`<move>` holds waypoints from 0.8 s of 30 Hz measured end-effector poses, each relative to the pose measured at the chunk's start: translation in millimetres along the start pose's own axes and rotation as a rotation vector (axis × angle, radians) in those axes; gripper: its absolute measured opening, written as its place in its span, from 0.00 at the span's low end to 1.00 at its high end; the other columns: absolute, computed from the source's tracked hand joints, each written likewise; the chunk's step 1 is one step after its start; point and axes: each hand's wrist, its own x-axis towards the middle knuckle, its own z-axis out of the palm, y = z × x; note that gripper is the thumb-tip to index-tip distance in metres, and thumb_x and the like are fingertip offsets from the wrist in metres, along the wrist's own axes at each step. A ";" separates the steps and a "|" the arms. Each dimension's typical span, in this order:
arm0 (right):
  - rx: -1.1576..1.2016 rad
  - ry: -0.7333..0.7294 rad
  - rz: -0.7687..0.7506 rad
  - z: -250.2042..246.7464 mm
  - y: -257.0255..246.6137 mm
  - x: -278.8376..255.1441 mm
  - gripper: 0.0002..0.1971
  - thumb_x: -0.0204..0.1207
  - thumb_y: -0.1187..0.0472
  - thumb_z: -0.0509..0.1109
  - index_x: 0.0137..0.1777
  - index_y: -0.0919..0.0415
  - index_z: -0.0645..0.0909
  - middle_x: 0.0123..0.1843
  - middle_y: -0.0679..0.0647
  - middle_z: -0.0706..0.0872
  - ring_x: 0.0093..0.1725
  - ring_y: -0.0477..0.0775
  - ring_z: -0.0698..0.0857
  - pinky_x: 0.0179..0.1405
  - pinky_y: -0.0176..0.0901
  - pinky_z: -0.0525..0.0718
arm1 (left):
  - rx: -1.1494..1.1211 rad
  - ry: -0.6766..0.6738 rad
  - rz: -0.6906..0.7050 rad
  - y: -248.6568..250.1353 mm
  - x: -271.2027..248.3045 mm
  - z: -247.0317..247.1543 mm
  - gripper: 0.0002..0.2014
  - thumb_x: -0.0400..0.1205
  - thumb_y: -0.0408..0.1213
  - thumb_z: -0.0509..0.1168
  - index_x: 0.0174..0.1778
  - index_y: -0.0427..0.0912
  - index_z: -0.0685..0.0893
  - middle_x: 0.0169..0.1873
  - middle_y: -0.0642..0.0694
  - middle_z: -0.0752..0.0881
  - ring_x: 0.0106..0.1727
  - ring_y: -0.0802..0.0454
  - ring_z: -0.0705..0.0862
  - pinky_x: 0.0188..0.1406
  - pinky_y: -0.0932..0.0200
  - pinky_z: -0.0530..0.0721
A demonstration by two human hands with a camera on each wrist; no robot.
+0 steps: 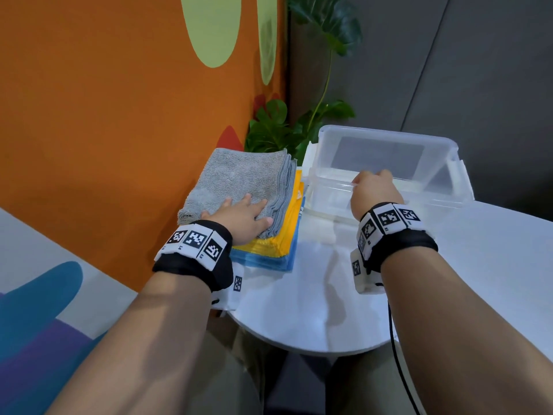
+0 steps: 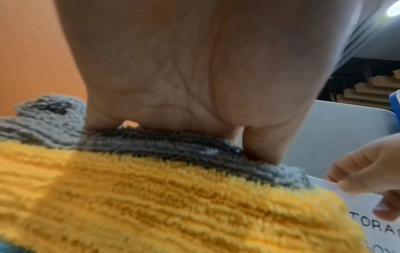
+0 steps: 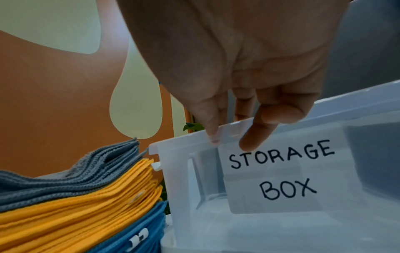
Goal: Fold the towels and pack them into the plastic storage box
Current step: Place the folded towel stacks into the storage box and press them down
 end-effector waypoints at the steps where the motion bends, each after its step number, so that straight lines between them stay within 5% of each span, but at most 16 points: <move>1: -0.013 -0.007 0.001 -1.8 1.8 -3.1 0.21 0.76 0.73 0.55 0.66 0.59 0.76 0.68 0.60 0.68 0.52 0.69 0.82 0.49 0.53 0.80 | -0.005 0.000 0.001 -1.2 1.4 0.7 0.30 0.86 0.62 0.46 0.83 0.64 0.46 0.85 0.54 0.42 0.85 0.40 0.41 0.77 0.23 0.48; 9: -0.073 -0.044 -0.072 -19.5 18.1 -31.1 0.17 0.81 0.67 0.54 0.65 0.59 0.77 0.66 0.60 0.72 0.51 0.61 0.79 0.53 0.52 0.81 | -0.017 0.024 0.009 -3.8 3.1 1.4 0.30 0.86 0.62 0.46 0.84 0.63 0.46 0.85 0.52 0.43 0.85 0.38 0.42 0.78 0.27 0.50; 14: -0.120 -0.053 -0.038 -14.3 31.0 -44.3 0.17 0.80 0.64 0.58 0.67 0.57 0.76 0.66 0.60 0.73 0.51 0.62 0.82 0.43 0.46 0.76 | -0.010 0.046 0.004 -2.7 2.0 6.6 0.30 0.85 0.63 0.46 0.84 0.63 0.47 0.85 0.51 0.43 0.85 0.38 0.42 0.78 0.27 0.50; 19: -0.076 0.083 -0.028 -9.0 42.8 -53.9 0.12 0.78 0.67 0.60 0.56 0.59 0.81 0.56 0.60 0.77 0.39 0.62 0.76 0.38 0.45 0.74 | -0.009 0.074 -0.011 0.1 -1.8 9.5 0.29 0.86 0.61 0.46 0.83 0.64 0.47 0.85 0.53 0.44 0.85 0.40 0.42 0.76 0.23 0.51; 24: 0.037 0.222 -0.060 -28.6 40.9 -63.7 0.10 0.82 0.61 0.58 0.57 0.59 0.78 0.51 0.58 0.74 0.39 0.64 0.76 0.37 0.48 0.73 | -0.015 0.075 -0.009 -0.4 2.8 10.4 0.29 0.86 0.61 0.46 0.84 0.63 0.48 0.85 0.51 0.44 0.85 0.38 0.42 0.78 0.25 0.49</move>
